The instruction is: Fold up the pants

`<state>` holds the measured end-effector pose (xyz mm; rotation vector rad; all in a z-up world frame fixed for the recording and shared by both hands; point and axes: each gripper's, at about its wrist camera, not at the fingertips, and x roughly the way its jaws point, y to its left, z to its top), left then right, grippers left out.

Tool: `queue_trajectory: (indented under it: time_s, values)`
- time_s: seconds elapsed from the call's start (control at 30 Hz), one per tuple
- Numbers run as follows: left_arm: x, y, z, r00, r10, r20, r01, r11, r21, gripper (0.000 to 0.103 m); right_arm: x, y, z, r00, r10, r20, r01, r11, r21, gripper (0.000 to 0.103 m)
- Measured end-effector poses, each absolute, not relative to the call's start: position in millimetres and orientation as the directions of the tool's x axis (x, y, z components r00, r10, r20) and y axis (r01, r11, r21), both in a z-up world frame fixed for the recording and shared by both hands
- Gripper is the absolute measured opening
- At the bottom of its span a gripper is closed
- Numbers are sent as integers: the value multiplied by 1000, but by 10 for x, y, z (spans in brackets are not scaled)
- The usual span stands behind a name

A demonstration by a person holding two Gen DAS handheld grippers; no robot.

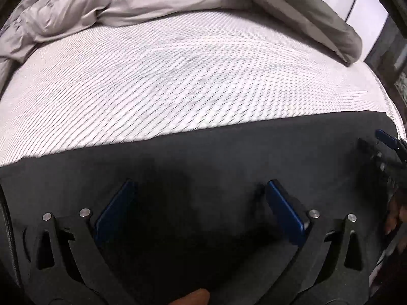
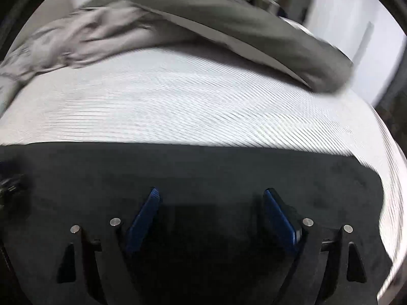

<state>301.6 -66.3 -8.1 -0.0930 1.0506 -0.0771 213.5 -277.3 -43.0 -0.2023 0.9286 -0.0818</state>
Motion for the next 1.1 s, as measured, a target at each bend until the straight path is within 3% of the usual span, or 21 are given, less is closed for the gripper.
queue_trajectory:
  time_s: [0.1, 0.13, 0.2, 0.3, 0.47, 0.6, 0.67, 0.8, 0.83, 0.87, 0.9, 1.03, 1.1]
  values:
    - [3054, -563, -225, 482, -16, -876, 1, 1000, -18, 103, 2146, -2306, -577, 580, -197, -790, -128, 936, -328, 86]
    - [3056, -534, -231, 481, -32, -876, -3, 999, -38, 103, 2112, -2169, -678, 584, -256, -770, -158, 895, -417, 86]
    - [3035, -412, -211, 482, -8, -876, -28, 999, -25, 103, 2110, -2151, -697, 600, -272, -752, -174, 873, -455, 86]
    - [2881, -97, -242, 491, 96, -866, -94, 994, 57, 103, 2102, -2442, -630, 571, -287, -769, -94, 908, -409, 88]
    - [2650, 358, -263, 510, 146, -848, -164, 984, 70, 103, 2013, -2892, -577, 539, -417, -732, 98, 894, -437, 88]
    - [2467, 388, -18, 555, 6, -832, -94, 994, -55, 96, 1845, -2863, -394, 576, -302, -759, 82, 946, -314, 88]
    - [2389, 468, 123, 583, 35, -812, -105, 994, -32, 93, 1824, -2704, -305, 614, -205, -762, 7, 967, -255, 88]
    - [2230, 868, 125, 585, 91, -806, -162, 987, -7, 50, 1676, -2306, -365, 609, -90, -788, -192, 947, -256, 88]
    - [2255, 1065, 55, 561, 132, -817, -196, 980, 24, 36, 1643, -2209, -442, 590, -83, -803, -236, 934, -270, 88]
    - [2280, 1292, -48, 526, 194, -828, -239, 968, 75, 28, 1608, -2090, -506, 577, -89, -812, -260, 922, -286, 88]
    - [2235, 1437, -125, 496, 248, -832, -273, 954, 122, 23, 1585, -2029, -576, 571, -111, -813, -278, 906, -319, 88]
    - [2103, 2106, -267, 446, 374, -813, -407, 894, 187, 19, 1529, -2062, -568, 571, -108, -814, -274, 909, -312, 88]
    - [1820, 2310, -238, 468, 329, -820, -441, 891, 106, 3, 1606, -2219, -609, 565, -112, -817, -259, 917, -304, 89]
